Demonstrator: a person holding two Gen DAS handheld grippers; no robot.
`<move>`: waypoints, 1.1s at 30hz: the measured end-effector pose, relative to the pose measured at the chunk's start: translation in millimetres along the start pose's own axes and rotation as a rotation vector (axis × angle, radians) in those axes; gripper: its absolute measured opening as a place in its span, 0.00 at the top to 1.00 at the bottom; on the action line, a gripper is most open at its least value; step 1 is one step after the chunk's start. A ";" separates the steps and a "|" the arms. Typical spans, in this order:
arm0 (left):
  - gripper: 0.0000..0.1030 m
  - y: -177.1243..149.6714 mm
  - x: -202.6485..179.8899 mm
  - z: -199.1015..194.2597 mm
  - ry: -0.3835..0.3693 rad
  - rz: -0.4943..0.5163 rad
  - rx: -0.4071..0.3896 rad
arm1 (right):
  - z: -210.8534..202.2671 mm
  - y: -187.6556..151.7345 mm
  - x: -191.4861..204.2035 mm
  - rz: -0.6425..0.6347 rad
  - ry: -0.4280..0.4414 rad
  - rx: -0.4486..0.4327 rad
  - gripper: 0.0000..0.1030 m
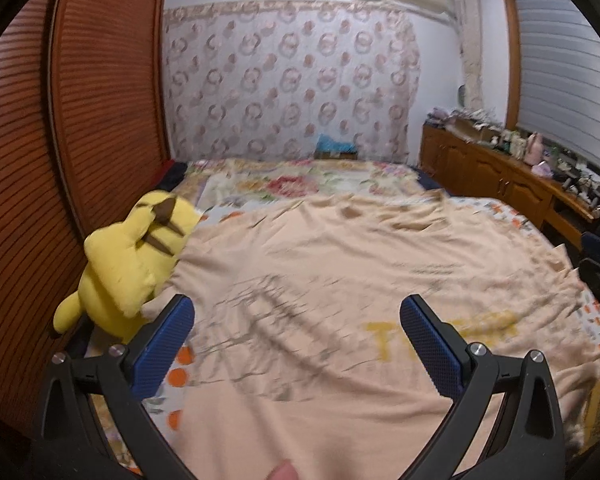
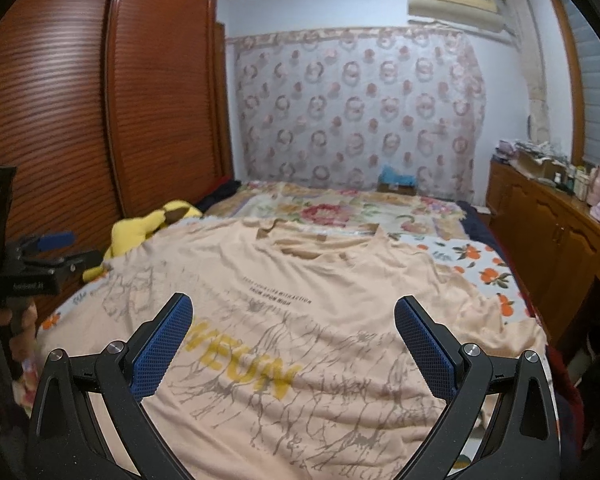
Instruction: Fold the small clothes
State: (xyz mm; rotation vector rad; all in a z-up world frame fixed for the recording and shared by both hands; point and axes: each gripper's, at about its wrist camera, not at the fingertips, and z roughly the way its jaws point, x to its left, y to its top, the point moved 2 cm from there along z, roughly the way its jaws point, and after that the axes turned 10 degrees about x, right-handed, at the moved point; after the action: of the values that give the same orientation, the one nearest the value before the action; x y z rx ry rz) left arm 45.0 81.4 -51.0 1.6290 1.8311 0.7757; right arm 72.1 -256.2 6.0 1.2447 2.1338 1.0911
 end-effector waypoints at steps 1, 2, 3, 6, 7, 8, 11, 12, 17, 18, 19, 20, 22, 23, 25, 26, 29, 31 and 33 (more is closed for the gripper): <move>0.00 -1.7 6.5 4.0 0.005 -0.007 0.013 | 5.0 -1.4 -0.8 -0.009 0.001 0.009 0.00; 0.00 -3.4 14.2 8.7 0.007 -0.017 0.026 | 10.2 -1.6 -1.0 -0.016 0.003 0.019 0.00; 0.00 -5.1 22.0 13.7 0.012 -0.025 0.037 | 14.5 -1.5 -0.9 -0.019 0.007 0.027 0.00; 0.00 -8.0 38.1 25.7 0.066 -0.020 0.066 | 28.5 1.1 -0.8 -0.031 0.024 0.050 0.00; 0.00 -8.4 43.8 30.1 0.079 -0.016 0.074 | 31.5 2.2 -0.1 -0.036 0.030 0.055 0.00; 0.00 -8.6 46.8 32.7 0.082 -0.014 0.080 | 35.4 3.3 1.3 -0.044 0.037 0.062 0.00; 0.00 -8.1 65.3 45.4 0.090 -0.032 0.123 | 49.0 6.7 7.1 -0.068 0.050 0.086 0.00; 0.00 -7.8 73.2 49.3 0.086 -0.036 0.134 | 53.8 7.9 9.9 -0.072 0.056 0.095 0.00; 0.01 -3.8 105.2 60.2 0.070 -0.054 0.193 | 68.9 11.3 21.9 -0.092 0.092 0.123 0.00; 0.06 -2.7 111.7 64.2 0.057 -0.064 0.205 | 70.6 12.0 24.1 -0.096 0.097 0.125 0.00; 0.08 -1.5 118.6 69.2 0.044 -0.076 0.223 | 72.9 13.0 26.9 -0.103 0.100 0.130 0.00; 0.11 -0.6 122.6 71.4 0.032 -0.082 0.234 | 74.4 13.3 28.5 -0.109 0.102 0.132 0.00; 0.18 1.1 133.5 81.6 0.007 -0.107 0.271 | 78.0 15.3 32.4 -0.124 0.106 0.138 0.00; 0.20 1.6 138.6 87.9 0.002 -0.122 0.294 | 81.5 16.7 34.3 -0.132 0.112 0.145 0.00; 0.22 1.8 147.1 98.1 -0.010 -0.145 0.323 | 90.4 20.0 37.0 -0.141 0.124 0.165 0.00; 0.24 2.2 150.4 103.4 -0.026 -0.157 0.338 | 95.3 21.7 37.9 -0.141 0.130 0.178 0.00; 0.37 2.0 152.1 113.6 -0.084 -0.178 0.371 | 108.7 26.6 43.2 -0.145 0.160 0.209 0.00; 0.47 0.6 153.0 118.1 -0.107 -0.195 0.396 | 114.1 27.5 47.6 -0.152 0.166 0.219 0.00; 0.56 0.1 155.7 120.1 -0.138 -0.213 0.397 | 116.7 26.4 51.4 -0.155 0.178 0.226 0.00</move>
State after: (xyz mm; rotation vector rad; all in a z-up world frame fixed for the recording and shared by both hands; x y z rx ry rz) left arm 117.7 242.6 -137.0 1.6338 2.1072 0.2079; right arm 140.9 -156.1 -41.1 1.0882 2.5002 0.9468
